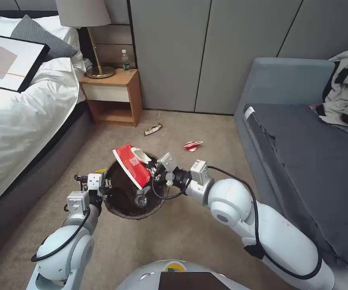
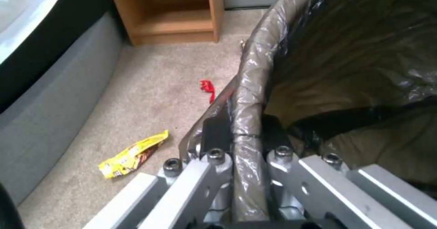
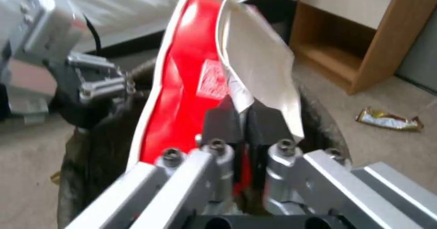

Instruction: Pick up the trash bin, then pick up the garbage from the floor and place it into the trash bin.

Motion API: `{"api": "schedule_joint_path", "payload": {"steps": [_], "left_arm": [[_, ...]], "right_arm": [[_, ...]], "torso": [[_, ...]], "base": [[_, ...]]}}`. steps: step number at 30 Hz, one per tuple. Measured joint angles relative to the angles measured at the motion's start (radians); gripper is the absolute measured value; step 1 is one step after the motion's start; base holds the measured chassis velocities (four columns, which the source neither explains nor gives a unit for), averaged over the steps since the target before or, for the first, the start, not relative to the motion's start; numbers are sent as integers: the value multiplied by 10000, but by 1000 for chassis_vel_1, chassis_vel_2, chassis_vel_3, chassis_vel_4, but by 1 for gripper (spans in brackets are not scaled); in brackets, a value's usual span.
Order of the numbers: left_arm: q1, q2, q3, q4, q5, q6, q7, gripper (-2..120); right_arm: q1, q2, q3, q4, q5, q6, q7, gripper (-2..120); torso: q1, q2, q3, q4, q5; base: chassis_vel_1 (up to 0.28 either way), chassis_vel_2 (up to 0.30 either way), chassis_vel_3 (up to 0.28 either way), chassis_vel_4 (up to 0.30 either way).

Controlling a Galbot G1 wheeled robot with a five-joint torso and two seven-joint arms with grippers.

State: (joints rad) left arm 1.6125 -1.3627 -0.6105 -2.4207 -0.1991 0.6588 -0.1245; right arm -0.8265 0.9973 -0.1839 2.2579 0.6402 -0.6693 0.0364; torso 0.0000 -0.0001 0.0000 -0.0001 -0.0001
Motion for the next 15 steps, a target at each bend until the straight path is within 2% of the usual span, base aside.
{"api": "schedule_joint_path", "payload": {"steps": [7,8,10,13,15], "left_arm": [[39,-13,13,-37,-1,0,1,3],[39,-13,13,-37,-1,0,1,3],[89,-10,4,-64,-1,-5,-6,3],[108,-12,4,-73,0,-6,-7,3],[114,-25,18,-90,2,-7,-10,3]], "right_arm": [[-69,54,-187,-169,-332,9,105,35],[-69,54,-187,-169,-332,9,105,35],[-141,81,-288,-237,-431,-5,196,48],[-167,113,-343,-294,-499,-3,205,54],[-180,174,-359,-343,-542,7,208,64]], "torso": [[0,0,0,1,0],[0,0,0,1,0],[0,0,0,0,0],[0,0,0,1,0],[0,0,0,1,0]], "base": [[0,0,0,0],[0,0,0,0],[0,0,0,0],[0,0,0,0],[0,0,0,0]]}}
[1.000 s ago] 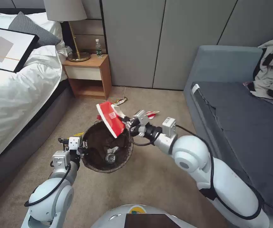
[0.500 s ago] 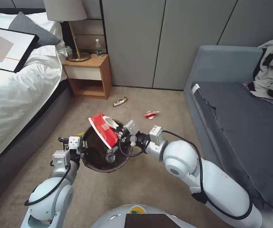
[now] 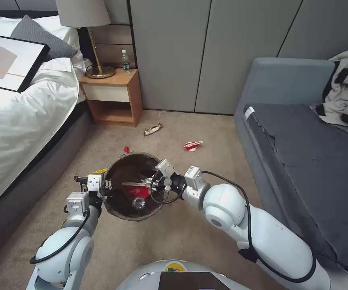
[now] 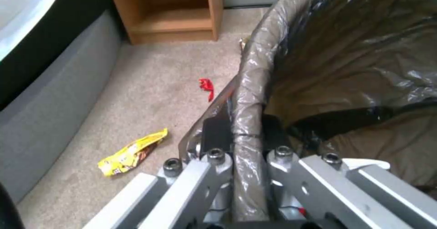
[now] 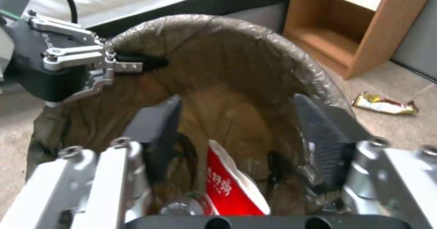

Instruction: Pick up the trash bin, then pick up the garbage from the floor and place it into the trash bin.

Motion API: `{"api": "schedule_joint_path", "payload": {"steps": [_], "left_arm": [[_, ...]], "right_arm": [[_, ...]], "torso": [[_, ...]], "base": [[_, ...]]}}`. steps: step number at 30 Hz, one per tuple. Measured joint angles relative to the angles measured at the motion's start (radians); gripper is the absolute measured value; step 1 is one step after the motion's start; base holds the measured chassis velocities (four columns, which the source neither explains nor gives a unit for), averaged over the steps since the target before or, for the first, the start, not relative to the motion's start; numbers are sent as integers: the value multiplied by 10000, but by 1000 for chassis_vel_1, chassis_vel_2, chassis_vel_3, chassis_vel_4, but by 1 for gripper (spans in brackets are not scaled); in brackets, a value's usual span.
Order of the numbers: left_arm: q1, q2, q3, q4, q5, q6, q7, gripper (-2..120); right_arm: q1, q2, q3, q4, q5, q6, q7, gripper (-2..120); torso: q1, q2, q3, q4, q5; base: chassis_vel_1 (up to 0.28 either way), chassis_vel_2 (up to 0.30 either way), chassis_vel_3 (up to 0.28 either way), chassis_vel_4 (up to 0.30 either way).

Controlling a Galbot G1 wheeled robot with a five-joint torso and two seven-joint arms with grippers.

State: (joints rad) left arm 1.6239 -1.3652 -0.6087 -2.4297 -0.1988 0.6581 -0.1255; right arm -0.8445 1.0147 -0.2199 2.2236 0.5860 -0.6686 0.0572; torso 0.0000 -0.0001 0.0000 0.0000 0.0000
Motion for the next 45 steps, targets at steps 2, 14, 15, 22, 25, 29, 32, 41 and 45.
{"api": "schedule_joint_path", "payload": {"steps": [2,14,15,22,25,29,32,41,45], "left_arm": [[-1,-2,6,-8,1,0,-3,3],[-47,-76,-61,-22,1,-28,-70,3],[-47,-85,-60,-23,0,-30,-76,3],[-53,-196,-55,-40,-38,-40,-120,3],[-22,-198,-86,-101,-110,-41,-178,3],[50,-181,-156,-195,-138,-40,-186,3],[86,-166,-208,-242,-158,-40,-183,3],[7,-176,-335,-317,-285,-5,-188,3],[40,-113,-442,-338,-158,-44,-149,3]], "right_arm": [[0,48,23,5,5,16,11,73],[-507,3,1768,984,996,725,540,100],[-582,-54,1949,1106,1071,846,638,100],[-1496,-2,3193,1407,709,1850,1023,100],[-2332,374,4078,1405,-11,2341,880,100],[-3636,890,5308,1399,-1042,2968,569,100],[-4531,1378,6046,1403,-1704,3342,395,100],[-6978,3349,7791,1034,-4179,4724,-265,100],[-7670,3615,8140,935,-4470,5007,0,100]], "torso": [[0,0,0,0,0],[0,0,0,0,1],[0,0,0,0,1],[0,1,0,2,1],[0,1,0,-1,3],[0,1,-1,-2,3],[0,1,-1,1,2],[0,1,-1,1,1],[0,1,-1,2,0]], "base": [[0,0,0,0],[0,0,0,0],[0,0,0,0],[0,0,0,0],[0,0,0,0],[0,0,0,0],[0,0,0,0],[0,0,0,0],[0,0,0,0]]}}
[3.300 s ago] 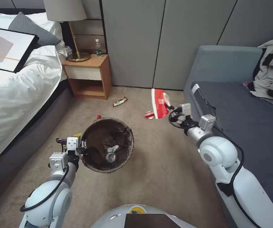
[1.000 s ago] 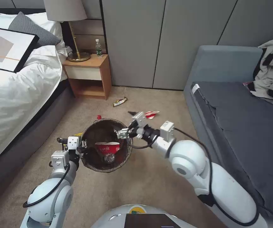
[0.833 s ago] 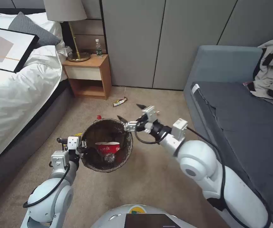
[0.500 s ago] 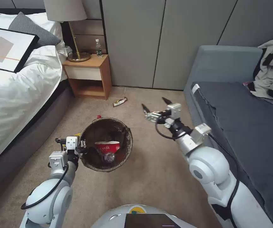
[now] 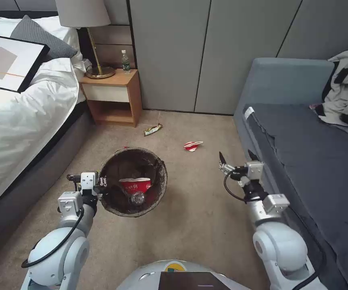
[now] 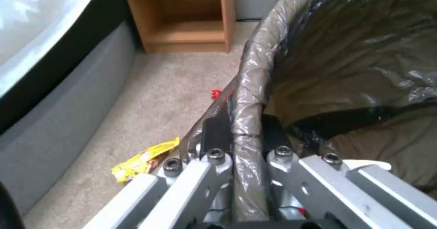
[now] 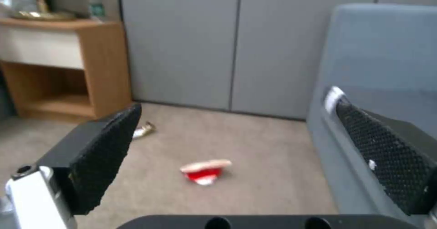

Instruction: Pick up the trash bin, then pick up the garbage from the floor and place it into the trash bin.

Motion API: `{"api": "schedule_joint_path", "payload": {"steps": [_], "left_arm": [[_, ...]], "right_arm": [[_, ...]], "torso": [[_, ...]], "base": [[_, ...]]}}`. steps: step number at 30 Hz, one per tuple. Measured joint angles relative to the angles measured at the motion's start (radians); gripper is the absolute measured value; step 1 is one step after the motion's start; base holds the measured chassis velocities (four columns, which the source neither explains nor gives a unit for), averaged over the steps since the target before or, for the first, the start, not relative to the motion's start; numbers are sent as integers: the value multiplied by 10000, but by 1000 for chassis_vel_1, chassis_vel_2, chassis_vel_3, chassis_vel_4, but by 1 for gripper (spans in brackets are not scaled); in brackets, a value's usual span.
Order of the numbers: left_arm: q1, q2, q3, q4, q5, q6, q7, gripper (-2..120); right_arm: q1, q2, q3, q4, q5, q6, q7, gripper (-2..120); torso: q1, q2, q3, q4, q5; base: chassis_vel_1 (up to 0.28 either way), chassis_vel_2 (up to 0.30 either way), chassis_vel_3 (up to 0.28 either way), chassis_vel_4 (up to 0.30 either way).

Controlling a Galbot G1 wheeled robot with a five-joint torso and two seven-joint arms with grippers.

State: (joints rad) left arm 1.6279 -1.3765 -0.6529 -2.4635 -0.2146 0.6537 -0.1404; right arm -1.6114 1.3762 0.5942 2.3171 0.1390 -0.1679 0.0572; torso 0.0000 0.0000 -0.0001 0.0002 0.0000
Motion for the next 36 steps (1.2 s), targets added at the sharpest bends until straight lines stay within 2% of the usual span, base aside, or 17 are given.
{"api": "schedule_joint_path", "payload": {"steps": [10,14,21,26,36], "left_arm": [[5,92,-116,-42,50,-109,65,3],[34,260,-215,-142,-23,-137,82,3],[59,334,-169,-213,-97,-138,86,3],[48,404,-164,-211,-100,-142,102,3],[55,412,-185,-222,-100,-143,129,3]], "right_arm": [[-1515,213,444,51,31,932,132,100],[-2607,388,524,153,-108,1940,204,100],[-3567,858,625,91,-471,3047,130,100],[-3769,1019,572,-36,-630,3331,134,100],[-3694,966,431,-38,-641,3289,151,100]], "torso": [[0,0,0,-3,0],[0,0,0,-3,-1],[0,0,0,-3,-2],[0,0,0,-3,-1],[0,0,2,-3,-1]], "base": [[0,0,0,0],[0,0,0,0],[0,0,0,0],[0,0,0,0],[-59,60,57,-58]]}}
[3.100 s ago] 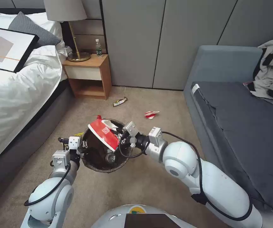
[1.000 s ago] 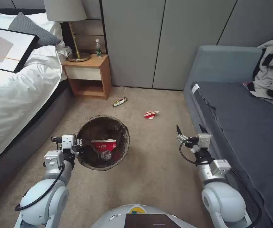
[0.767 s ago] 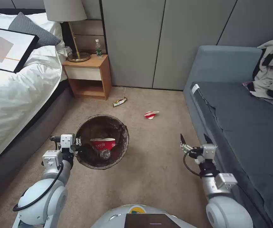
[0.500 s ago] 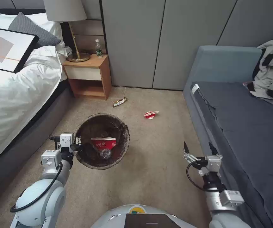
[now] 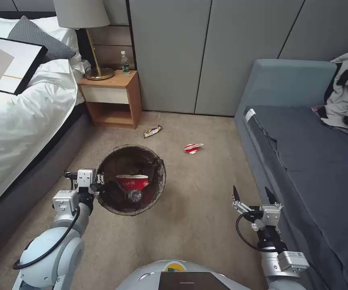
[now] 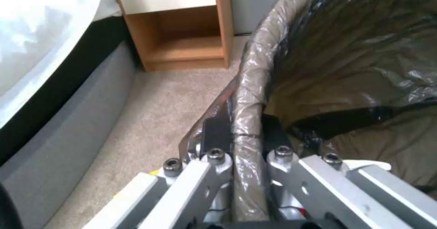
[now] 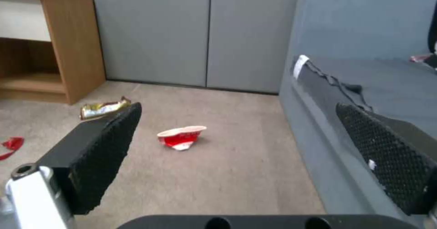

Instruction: Pick up the trash bin, then pick up the garbage from the floor and place it into the trash bin.

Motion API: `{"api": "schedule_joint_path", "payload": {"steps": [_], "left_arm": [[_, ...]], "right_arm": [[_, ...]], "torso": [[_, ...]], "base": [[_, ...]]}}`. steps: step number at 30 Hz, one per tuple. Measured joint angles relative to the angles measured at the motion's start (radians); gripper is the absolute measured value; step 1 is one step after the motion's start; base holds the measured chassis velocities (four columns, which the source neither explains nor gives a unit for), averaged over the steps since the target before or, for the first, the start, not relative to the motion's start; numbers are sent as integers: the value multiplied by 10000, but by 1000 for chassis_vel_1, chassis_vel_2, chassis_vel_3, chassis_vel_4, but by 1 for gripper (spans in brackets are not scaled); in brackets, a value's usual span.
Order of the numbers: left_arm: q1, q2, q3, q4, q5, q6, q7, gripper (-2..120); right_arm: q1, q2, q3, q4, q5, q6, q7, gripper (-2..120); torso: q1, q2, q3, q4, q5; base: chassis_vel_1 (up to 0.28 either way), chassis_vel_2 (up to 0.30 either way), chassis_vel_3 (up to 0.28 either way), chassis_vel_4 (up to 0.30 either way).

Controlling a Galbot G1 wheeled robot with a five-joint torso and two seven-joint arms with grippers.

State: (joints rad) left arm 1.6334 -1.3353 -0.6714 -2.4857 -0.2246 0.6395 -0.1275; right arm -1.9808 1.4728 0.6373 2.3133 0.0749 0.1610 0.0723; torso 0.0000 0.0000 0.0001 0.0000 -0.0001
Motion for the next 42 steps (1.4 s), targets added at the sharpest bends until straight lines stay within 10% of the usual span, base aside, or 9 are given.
{"api": "schedule_joint_path", "payload": {"steps": [42], "left_arm": [[-22,-87,24,55,37,9,21,3]], "right_arm": [[158,-74,-197,-124,49,-90,42,100]], "torso": [[0,0,0,0,1]], "base": [[-89,90,89,-87]]}}
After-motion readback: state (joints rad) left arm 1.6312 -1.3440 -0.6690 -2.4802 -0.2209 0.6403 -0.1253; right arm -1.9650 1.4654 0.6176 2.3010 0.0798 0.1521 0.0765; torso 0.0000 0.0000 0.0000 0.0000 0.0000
